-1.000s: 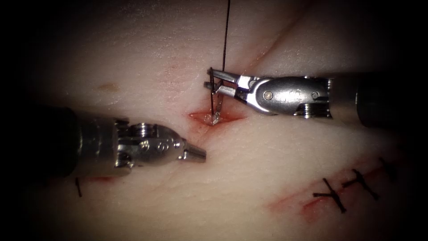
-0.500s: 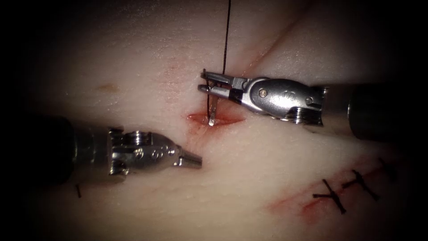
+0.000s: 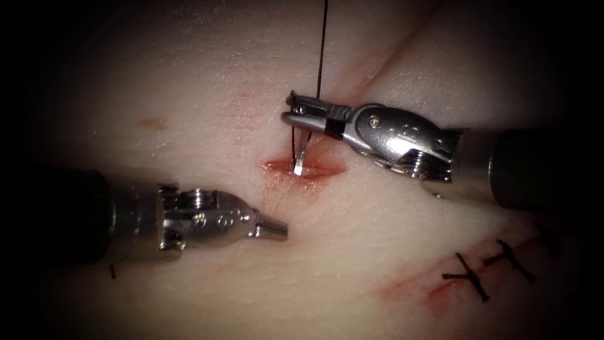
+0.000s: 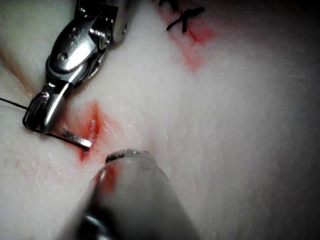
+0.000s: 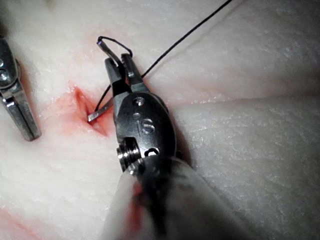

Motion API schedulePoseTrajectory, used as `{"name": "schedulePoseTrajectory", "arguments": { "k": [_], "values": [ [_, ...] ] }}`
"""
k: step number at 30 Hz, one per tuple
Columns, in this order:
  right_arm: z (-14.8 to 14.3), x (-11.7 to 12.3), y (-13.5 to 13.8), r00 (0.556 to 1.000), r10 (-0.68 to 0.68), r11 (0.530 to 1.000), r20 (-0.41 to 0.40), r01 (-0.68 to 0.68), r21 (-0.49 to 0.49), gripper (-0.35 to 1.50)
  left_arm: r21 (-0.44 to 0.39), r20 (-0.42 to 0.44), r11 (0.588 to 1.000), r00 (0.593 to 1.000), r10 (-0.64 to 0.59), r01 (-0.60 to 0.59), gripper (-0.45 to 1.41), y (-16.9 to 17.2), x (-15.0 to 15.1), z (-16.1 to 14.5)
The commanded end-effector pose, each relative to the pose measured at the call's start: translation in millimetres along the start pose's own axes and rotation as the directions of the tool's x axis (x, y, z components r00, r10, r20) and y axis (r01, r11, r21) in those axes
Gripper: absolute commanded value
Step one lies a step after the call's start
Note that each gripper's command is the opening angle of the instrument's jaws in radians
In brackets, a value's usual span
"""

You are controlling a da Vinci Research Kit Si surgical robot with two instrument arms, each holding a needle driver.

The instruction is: Wound Closure

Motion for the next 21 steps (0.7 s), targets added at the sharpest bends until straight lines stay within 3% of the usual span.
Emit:
{"name": "schedulePoseTrajectory", "arguments": {
  "k": [1, 6, 16, 21],
  "values": [
    [0.6, -0.5, -0.3, 1.0, 0.02, 1.0, 0.004, -0.02, 0.005, -0.35, -0.003, 0.0, 1.0, 1.0, -0.001, 0.001, -0.13, 0.2, -0.1, 0.9],
    [0.1, -0.5, -0.2, 0.999, 0.013, 0.999, 0.049, -0.015, 0.033, -0.35, -0.003, -0.003, 1.0, 1.0, 0.001, -0.001, -0.13, 0.3, -0.3, 0.7],
    [0.3, -0.4, -0.1, 0.998, 0.046, 0.998, 0.039, -0.047, 0.029, -0.35, 0.005, -0.001, 1.0, 1.0, -0.007, 0.007, -0.15, 0.2, -0.2, 1.4],
    [0.4, -0.3, 0.4, 0.986, 0.16, 0.986, 0.042, -0.162, 0.047, -0.35, 0.006, 0.0, 1.0, 1.0, -0.005, 0.005, -0.15, 0.2, -0.4, 1.6]
  ]
}}
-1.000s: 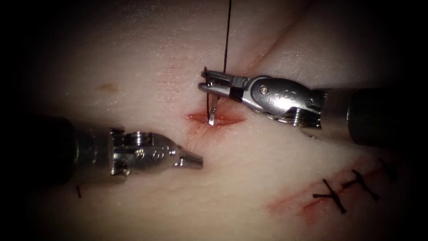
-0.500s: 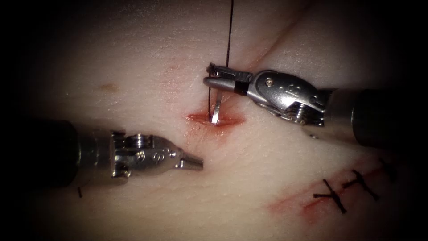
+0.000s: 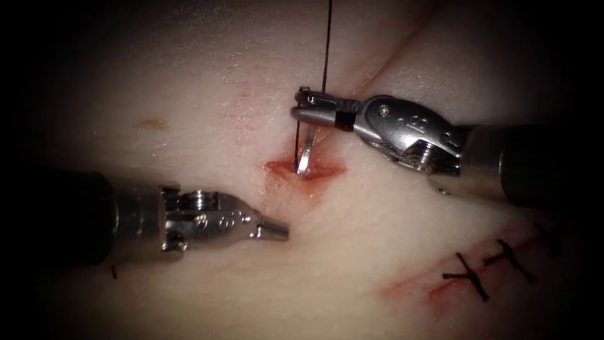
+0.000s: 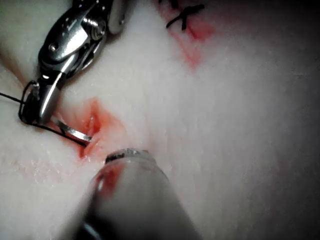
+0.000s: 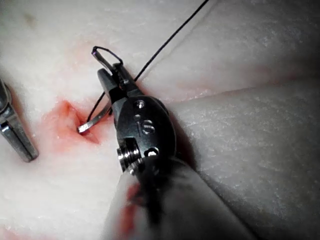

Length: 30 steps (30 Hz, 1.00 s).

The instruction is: Wound Closure

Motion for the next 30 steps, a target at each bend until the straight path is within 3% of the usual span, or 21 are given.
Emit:
{"name": "schedulePoseTrajectory", "arguments": {
  "k": [1, 6, 12, 20, 30],
  "values": [
    [0.9, -0.6, -0.2, 0.999, 0.044, 0.999, -0.003, -0.044, 0.01, -0.35, -0.002, 0.001, 1.0, 1.0, 0.001, -0.001, -0.15, 0.4, -0.2, 0.9],
    [1.3, -1.2, 0.0, 0.993, 0.114, 0.992, 0.023, -0.116, 0.054, -0.35, -0.005, 0.0, 1.0, 1.0, 0.005, -0.005, -0.15, 0.7, -0.7, 0.6],
    [1.4, -1.5, -0.2, 0.996, 0.07, 0.99, 0.062, -0.077, 0.121, -0.35, -0.009, 0.0, 1.0, 1.0, 0.012, -0.012, -0.15, 0.9, -1.3, 0.2],
    [1.9, -0.6, 0.1, 0.995, 0.072, 0.987, 0.063, -0.08, 0.138, -0.35, -0.006, 0.001, 1.0, 1.0, 0.015, -0.015, -0.15, 0.8, -1.7, 0.5],
    [2.8, -0.9, -0.3, 0.972, 0.211, 0.952, 0.107, -0.229, 0.204, -0.35, -0.001, 0.002, 1.0, 1.0, 0.006, -0.006, -0.15, 0.9, -1.9, 0.9]
  ]
}}
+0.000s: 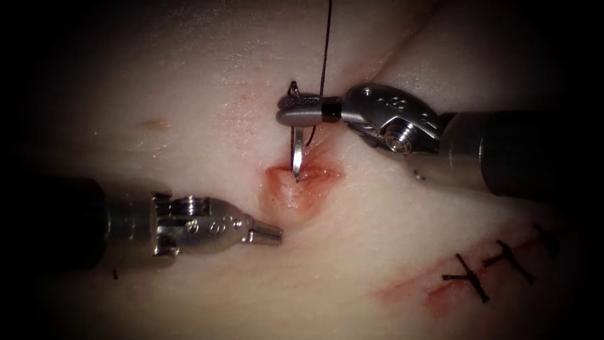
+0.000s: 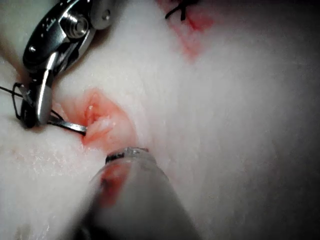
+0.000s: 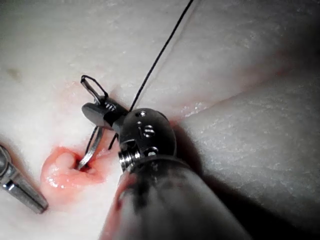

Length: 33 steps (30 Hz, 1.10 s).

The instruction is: Wound Closure

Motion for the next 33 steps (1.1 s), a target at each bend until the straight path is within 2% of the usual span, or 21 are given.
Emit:
{"name": "schedulePoseTrajectory", "arguments": {
  "k": [1, 8, 10, 16, 23, 33],
  "values": [
    [0.9, -0.9, -0.1, 1.0, 0.005, 1.0, 0.01, -0.005, 0.005, -0.35, -0.002, 0.001, 1.0, 1.0, 0.0, 0.0, -0.15, 0.3, -0.2, 0.9],
    [1.0, -1.7, -0.7, 0.996, 0.081, 0.996, 0.023, -0.081, 0.027, -0.35, -0.002, 0.001, 1.0, 1.0, -0.001, 0.001, -0.15, 0.3, -0.1, 1.0],
    [1.2, -2.0, -1.3, 0.991, 0.132, 0.99, 0.031, -0.134, 0.048, -0.35, -0.002, 0.001, 1.0, 1.0, -0.001, 0.001, -0.15, 0.3, -0.1, 1.0],
    [1.5, -2.1, -3.2, 0.986, 0.162, 0.984, 0.039, -0.164, 0.071, -0.35, 0.001, -0.005, 1.0, 1.0, -0.001, 0.001, -0.15, 0.3, -0.2, 1.0],
    [1.3, -2.6, -5.9, 0.962, 0.267, 0.958, 0.064, -0.272, 0.088, -0.35, 0.0, -0.005, 1.0, 1.0, -0.001, 0.001, -0.18, 0.3, -0.2, 0.9],
    [1.7, -3.5, -7.3, 0.932, 0.35, 0.925, 0.093, -0.36, 0.122, -0.35, 0.001, -0.005, 1.0, 1.0, -0.003, 0.003, -0.18, 0.2, 0.0, 1.1]
  ]
}}
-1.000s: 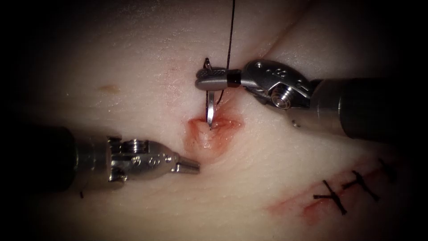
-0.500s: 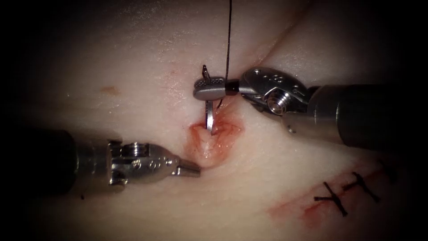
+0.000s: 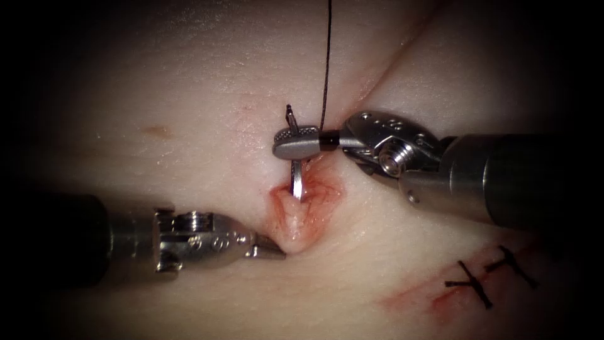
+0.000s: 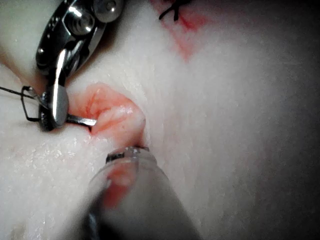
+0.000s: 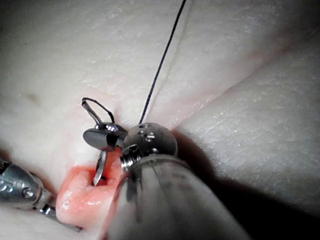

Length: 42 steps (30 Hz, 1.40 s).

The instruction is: Wound Closure

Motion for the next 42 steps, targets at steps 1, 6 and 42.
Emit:
{"name": "schedulePoseTrajectory", "arguments": {
  "k": [1, 6, 42],
  "values": [
    [1.2, -1.1, 0.2, 1.0, 0.021, 1.0, 0.005, -0.021, 0.013, -0.35, -0.002, 0.001, 1.0, 1.0, 0.0, 0.0, -0.18, 0.3, -0.2, 0.9],
    [1.3, -2.2, -0.2, 0.997, 0.069, 0.997, 0.017, -0.07, 0.023, -0.35, -0.002, -0.002, 1.0, 1.0, -0.001, 0.001, -0.18, 0.2, -0.1, 0.9],
    [1.8, -0.8, -0.1, 0.97, 0.144, 0.989, -0.197, -0.149, -0.014, 1.26, 0.004, -0.015, 1.0, 1.0, -0.005, 0.005, -0.21, 1.1, 0.2, 0.7]
  ]
}}
